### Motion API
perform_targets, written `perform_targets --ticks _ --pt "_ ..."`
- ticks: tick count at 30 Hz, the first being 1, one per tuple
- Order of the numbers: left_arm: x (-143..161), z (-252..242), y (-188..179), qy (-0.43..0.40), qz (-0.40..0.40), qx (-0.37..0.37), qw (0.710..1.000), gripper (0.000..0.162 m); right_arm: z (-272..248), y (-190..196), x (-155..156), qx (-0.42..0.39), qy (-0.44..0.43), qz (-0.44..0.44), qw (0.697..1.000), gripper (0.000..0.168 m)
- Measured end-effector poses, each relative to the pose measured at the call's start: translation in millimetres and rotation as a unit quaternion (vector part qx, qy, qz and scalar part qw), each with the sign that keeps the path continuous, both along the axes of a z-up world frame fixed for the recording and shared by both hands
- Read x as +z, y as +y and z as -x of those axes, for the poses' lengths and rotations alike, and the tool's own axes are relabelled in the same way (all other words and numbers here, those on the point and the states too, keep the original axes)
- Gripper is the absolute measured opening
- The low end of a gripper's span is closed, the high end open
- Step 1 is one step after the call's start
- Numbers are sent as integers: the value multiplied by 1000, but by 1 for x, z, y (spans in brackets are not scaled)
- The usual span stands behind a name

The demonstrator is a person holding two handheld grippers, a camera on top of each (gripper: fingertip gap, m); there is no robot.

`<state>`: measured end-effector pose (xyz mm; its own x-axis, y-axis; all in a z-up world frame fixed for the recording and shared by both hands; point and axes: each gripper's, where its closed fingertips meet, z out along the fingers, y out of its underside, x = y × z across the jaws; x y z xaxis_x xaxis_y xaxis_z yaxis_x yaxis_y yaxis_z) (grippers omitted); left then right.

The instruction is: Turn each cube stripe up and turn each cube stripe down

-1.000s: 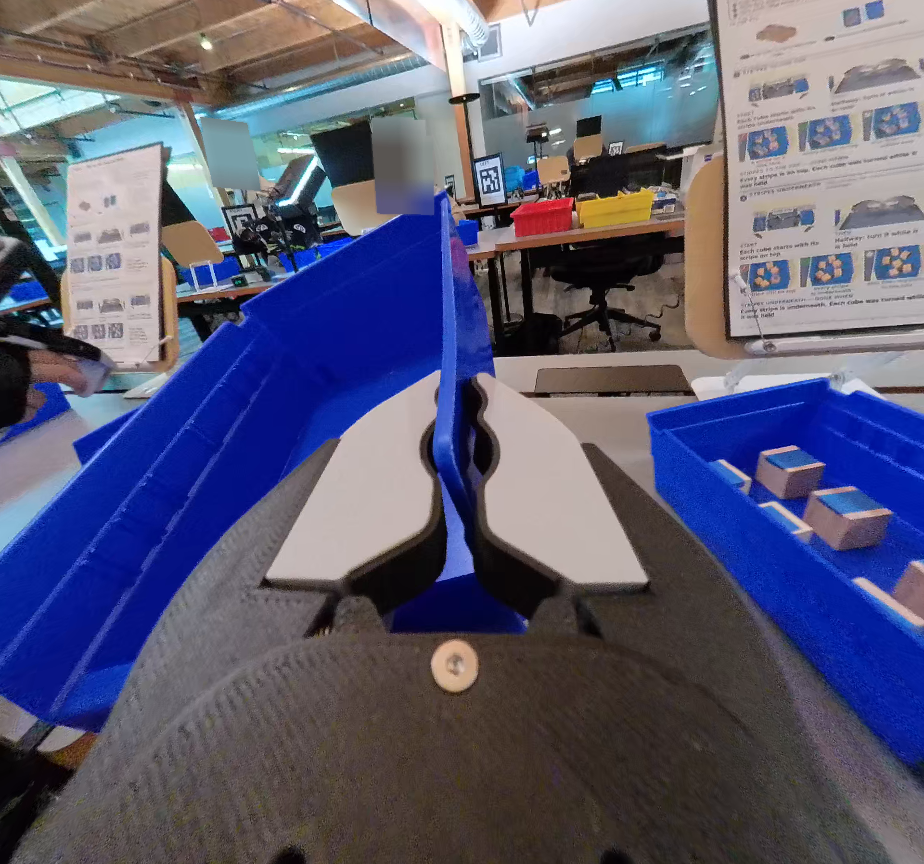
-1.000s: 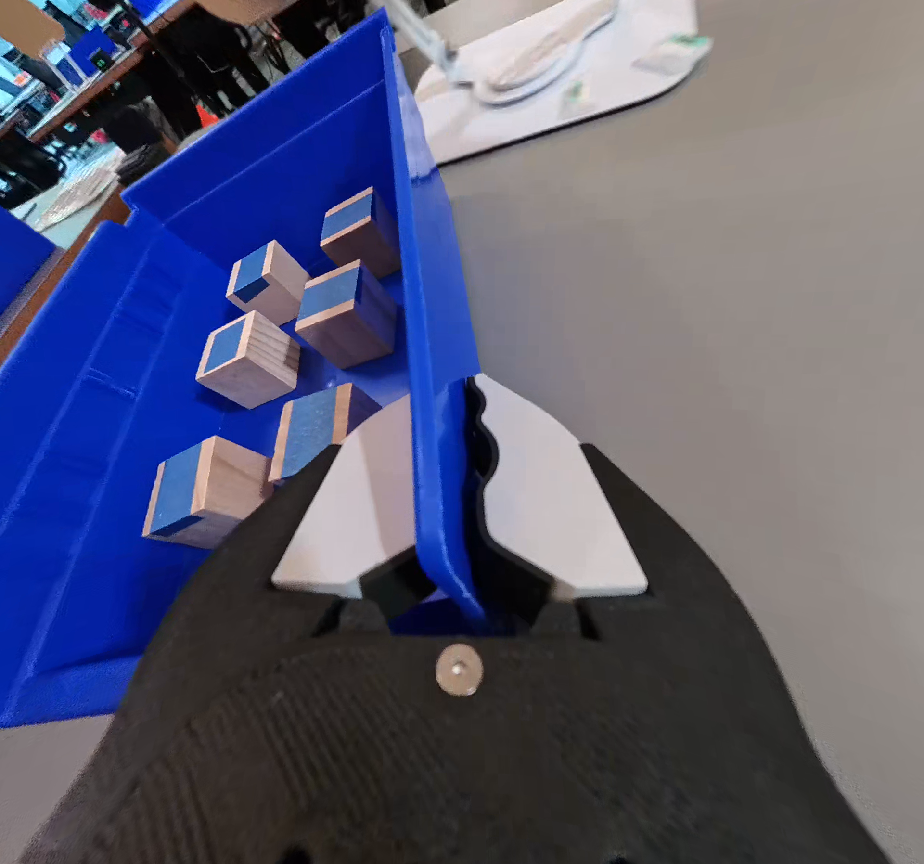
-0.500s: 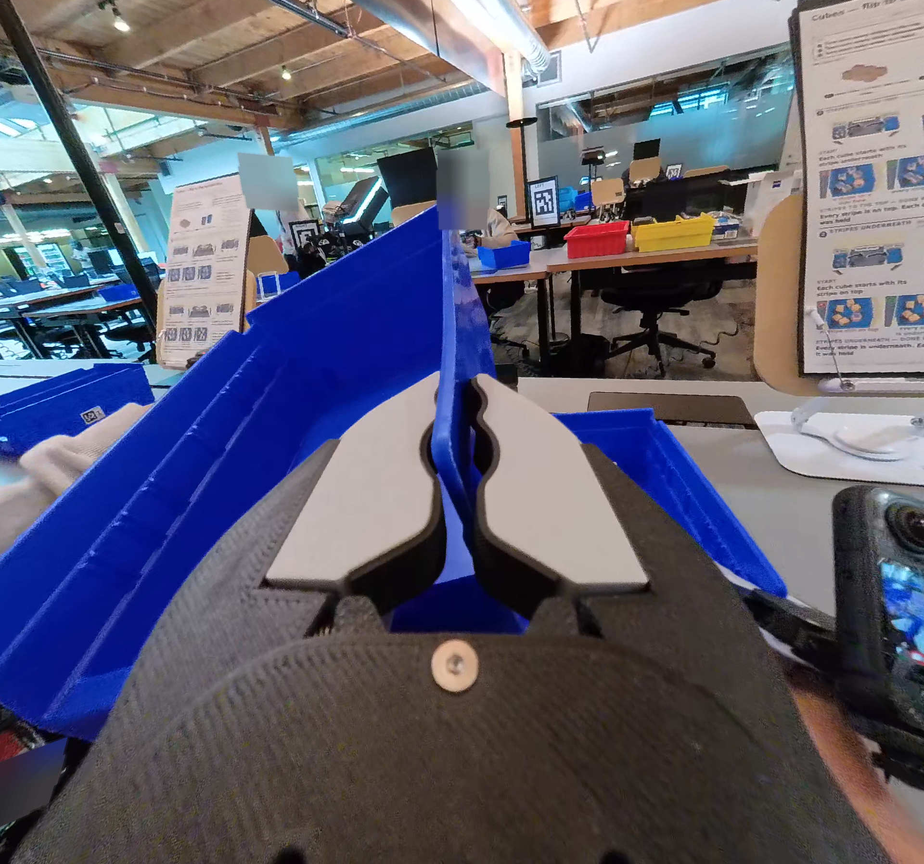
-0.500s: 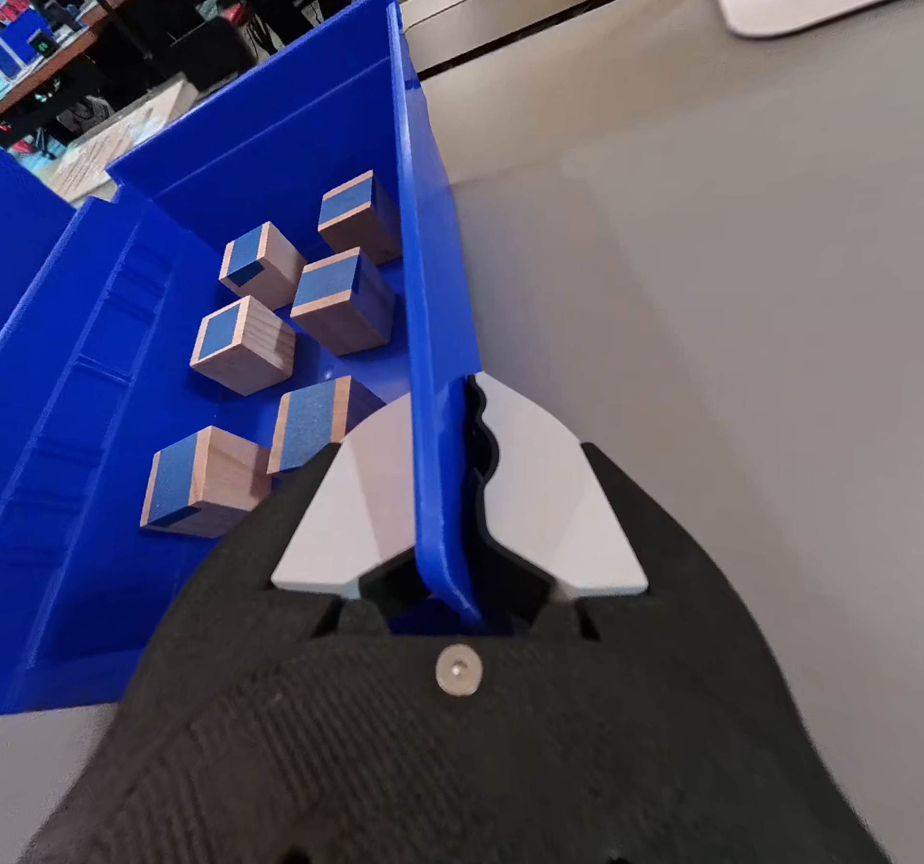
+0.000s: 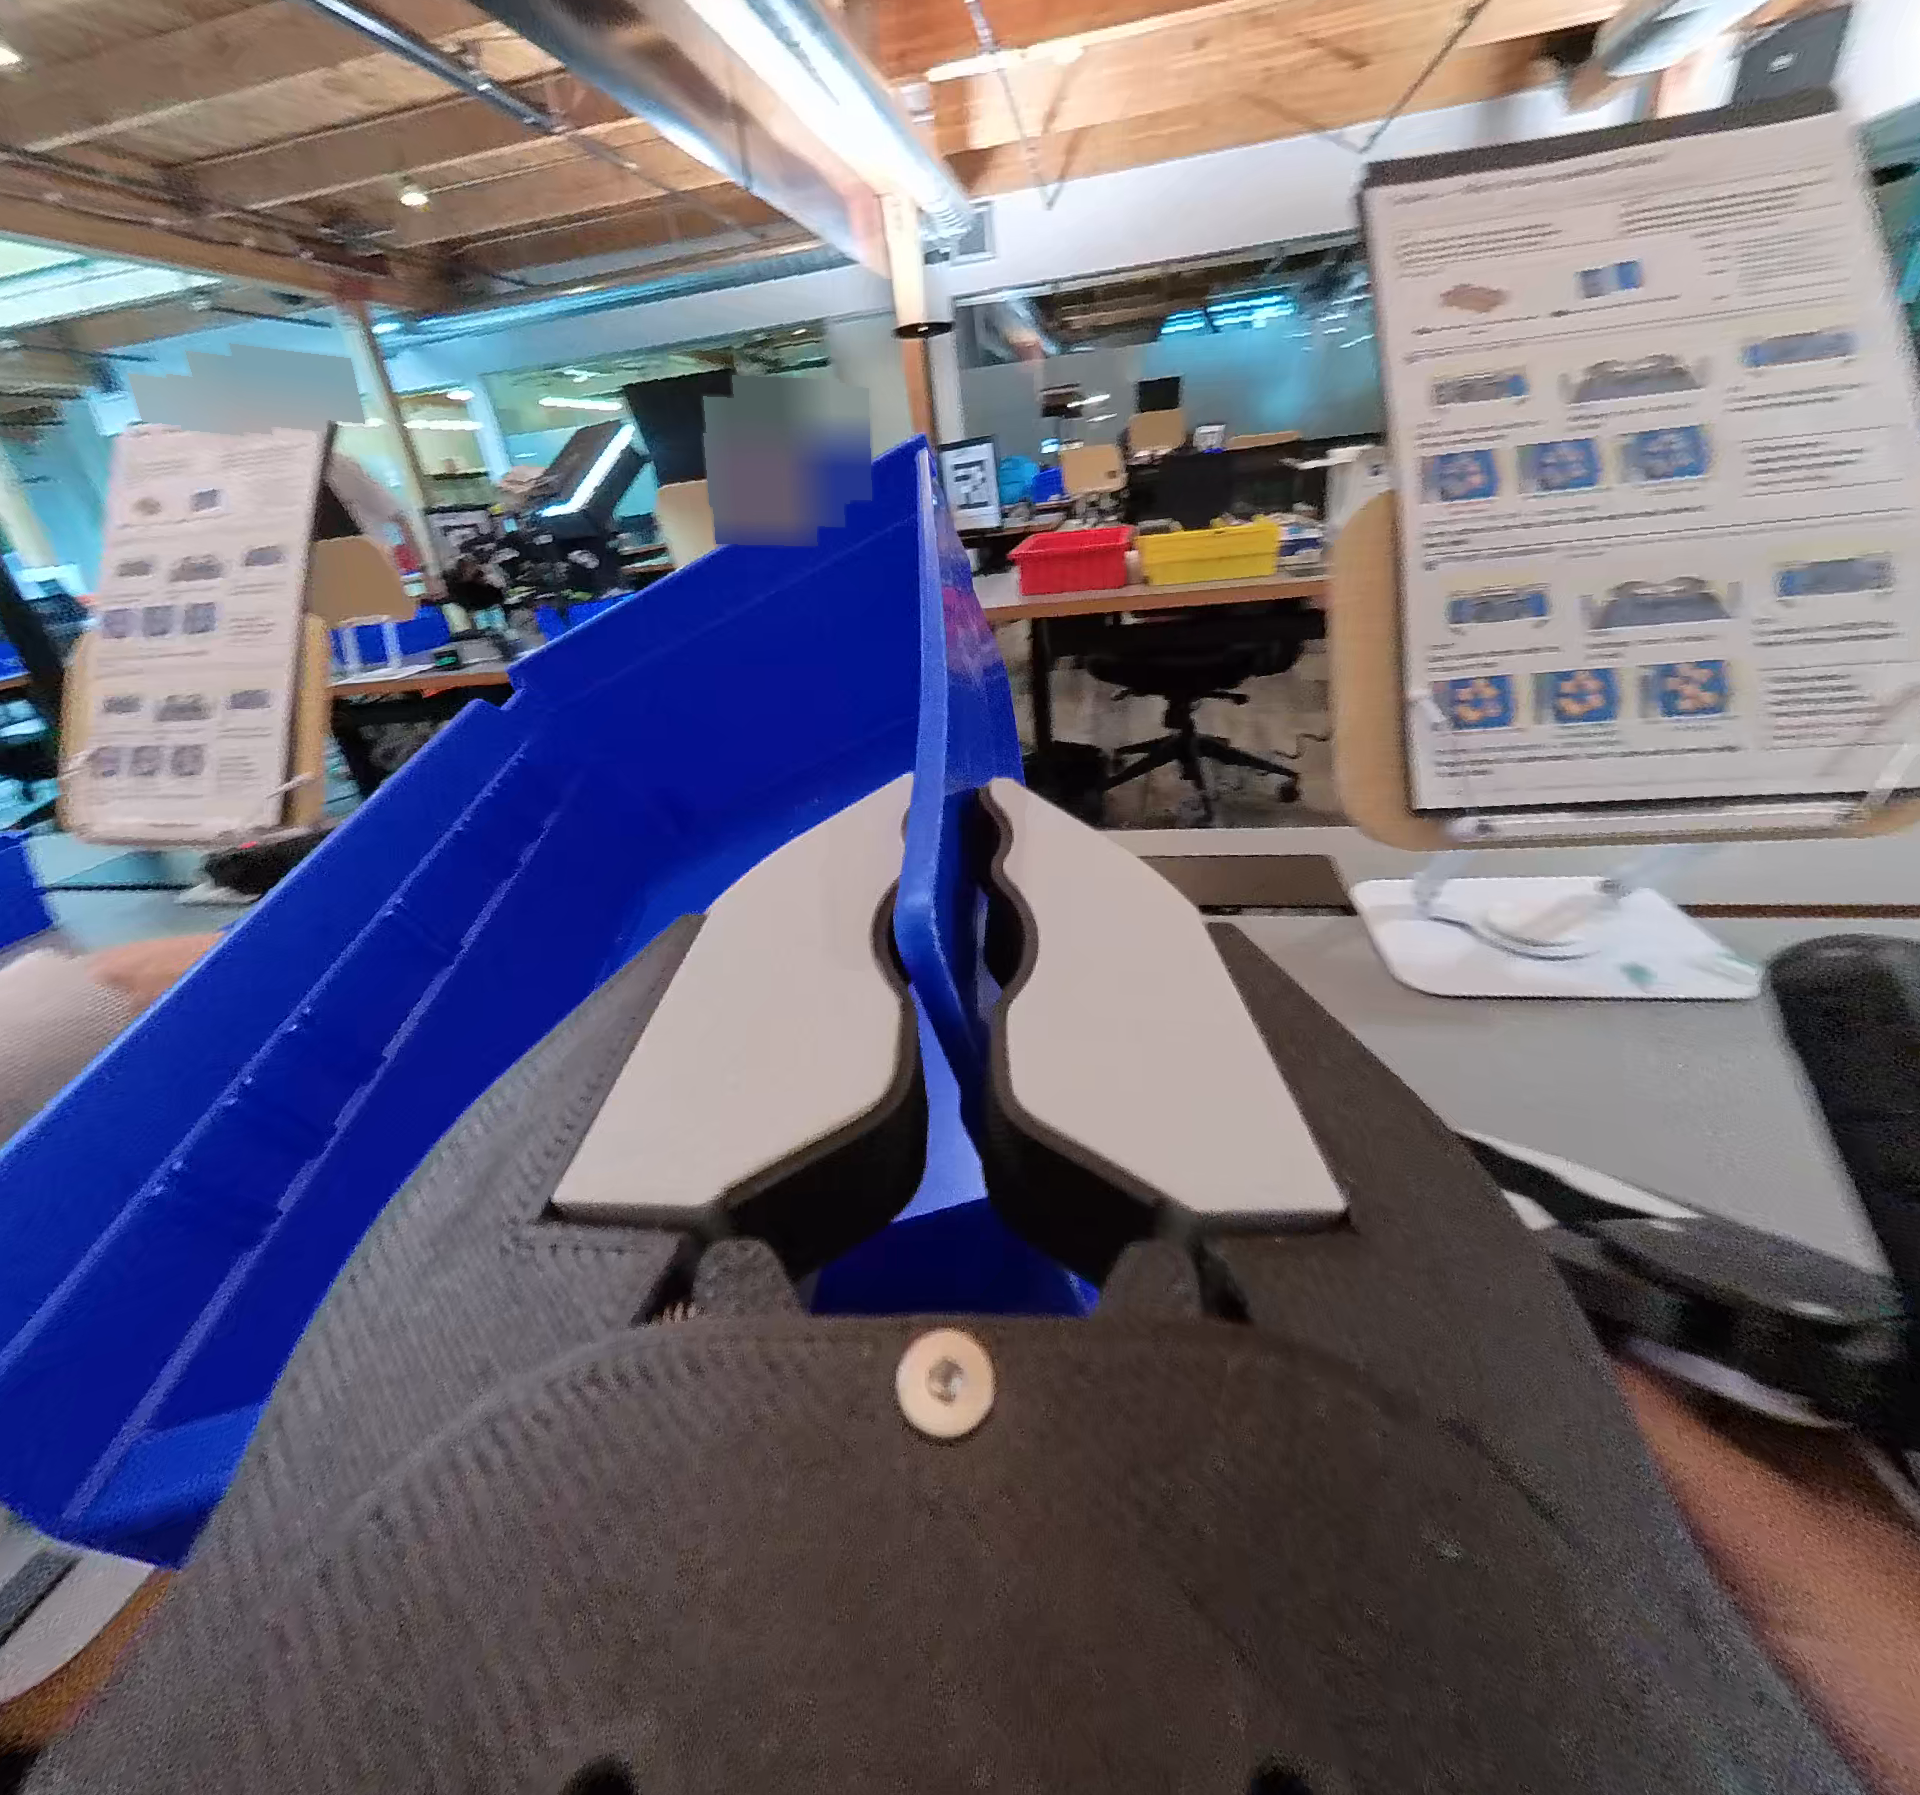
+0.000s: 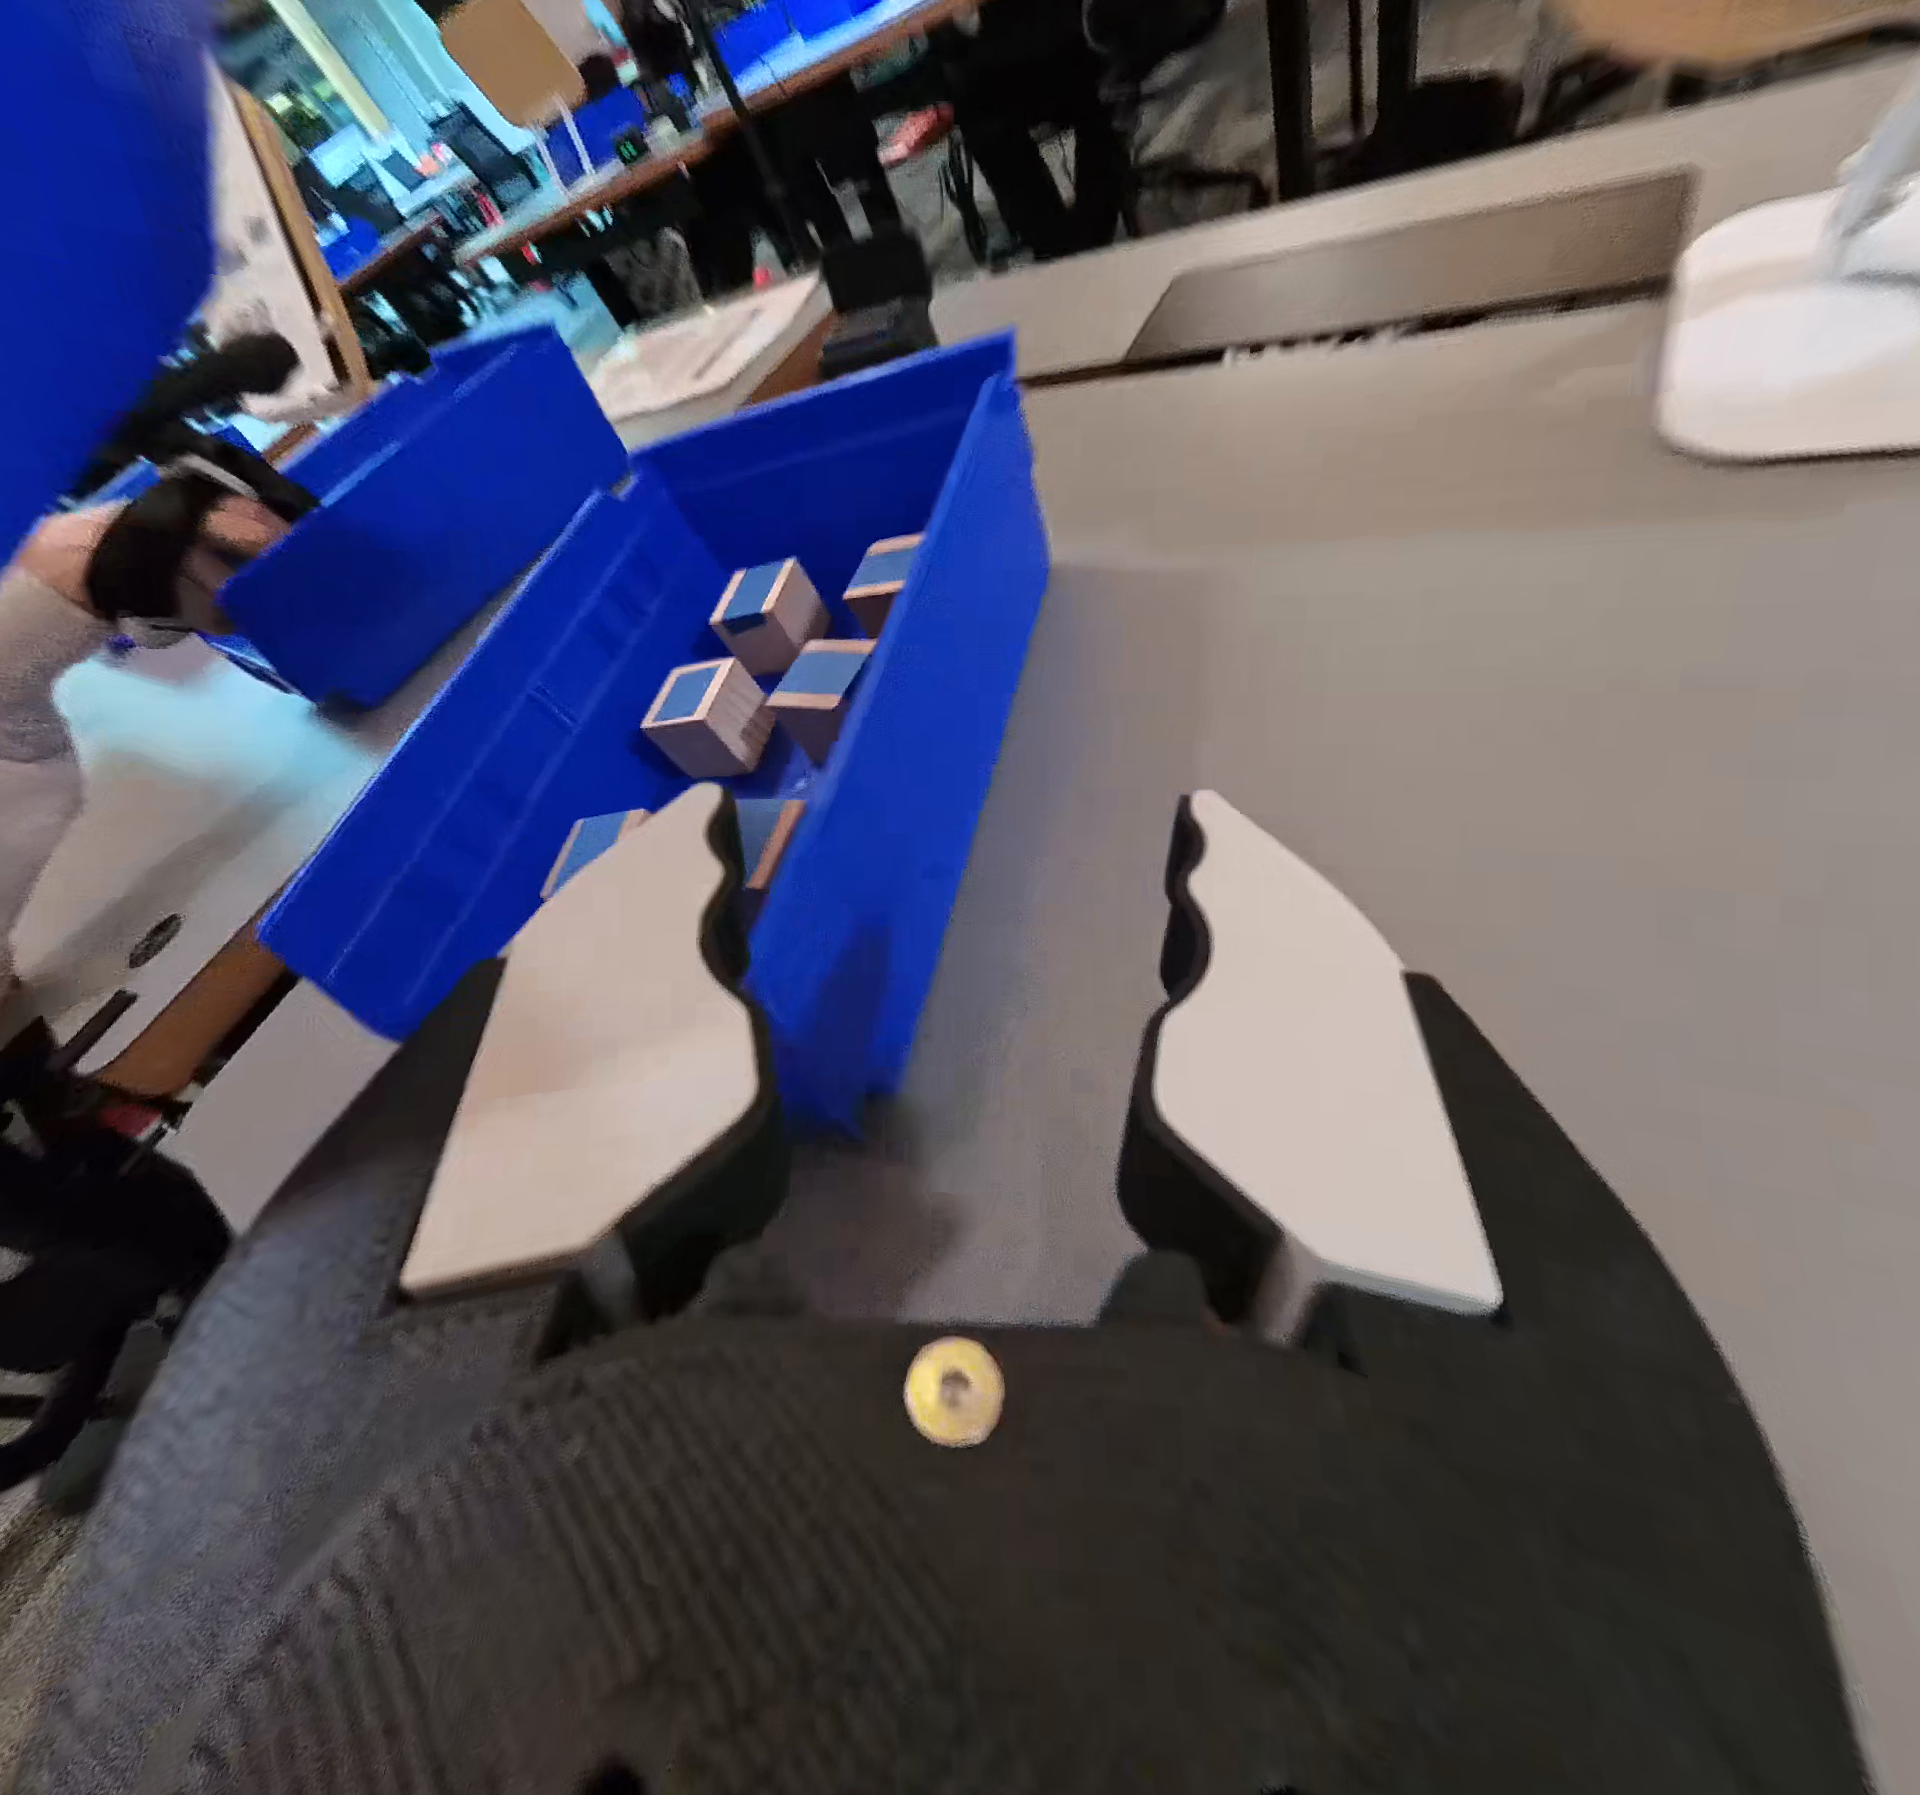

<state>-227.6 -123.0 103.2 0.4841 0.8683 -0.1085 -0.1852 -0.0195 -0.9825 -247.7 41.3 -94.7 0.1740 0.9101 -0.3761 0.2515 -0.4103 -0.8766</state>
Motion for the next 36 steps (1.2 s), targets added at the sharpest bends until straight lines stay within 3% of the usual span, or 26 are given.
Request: perform_targets --ticks 8,10,14,17,22,26,33,36 --pt "-9 -85 126 -7 -6 -200 980 3 -186 185 28 -88 66 1 994 75" --pt "-24 -112 165 -9 9 -248 969 3 -233 224 15 -114 31 -27 993 66" --pt "-74 -158 237 -23 56 -315 947 2 -306 275 -21 -172 -29 -33 984 69" --pt "-119 -178 274 -34 95 -350 931 2 -329 287 -40 -198 -51 -31 978 69" --pt "-175 -193 315 -50 153 -395 904 3 -344 270 -57 -215 -72 -9 974 72" --pt "-185 -194 347 -16 181 -406 896 3 -355 270 -53 -250 -54 -18 967 72" --pt "-221 -217 388 26 224 -419 879 3 -382 279 -56 -267 -89 -109 953 72" --pt "-232 -229 399 59 240 -412 877 6 -388 278 -58 -265 -85 -98 955 71"
